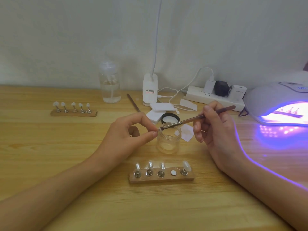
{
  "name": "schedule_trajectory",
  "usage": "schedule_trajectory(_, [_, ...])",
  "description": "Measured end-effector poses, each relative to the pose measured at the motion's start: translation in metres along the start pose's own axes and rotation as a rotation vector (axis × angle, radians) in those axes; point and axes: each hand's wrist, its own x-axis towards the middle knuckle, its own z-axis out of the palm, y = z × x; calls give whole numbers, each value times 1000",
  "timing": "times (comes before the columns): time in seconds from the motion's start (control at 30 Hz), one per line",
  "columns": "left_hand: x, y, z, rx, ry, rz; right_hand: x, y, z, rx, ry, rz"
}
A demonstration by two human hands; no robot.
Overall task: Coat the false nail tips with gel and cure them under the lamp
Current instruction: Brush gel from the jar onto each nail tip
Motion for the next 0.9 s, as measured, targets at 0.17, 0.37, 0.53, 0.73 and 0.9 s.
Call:
schedule_trajectory(0.17, [-1,1,-1,0,14,-24,0,1,-3,9,49,20])
schedule_trajectory(0.37, [-1,1,0,-2,12,-47,-1,1,0,-25,20,6])
schedule_trajectory(0.53, [-1,1,0,-8,11,-62,-1,-1,1,19,6,-19])
schedule_trajectory(0.73, [-2,2,0,-5,13,-60,-1,0,0,-24,51,-8])
schedule_trajectory(0.9, [-2,2,1,7,8,-49,-2,-1,2,-21,9,-15])
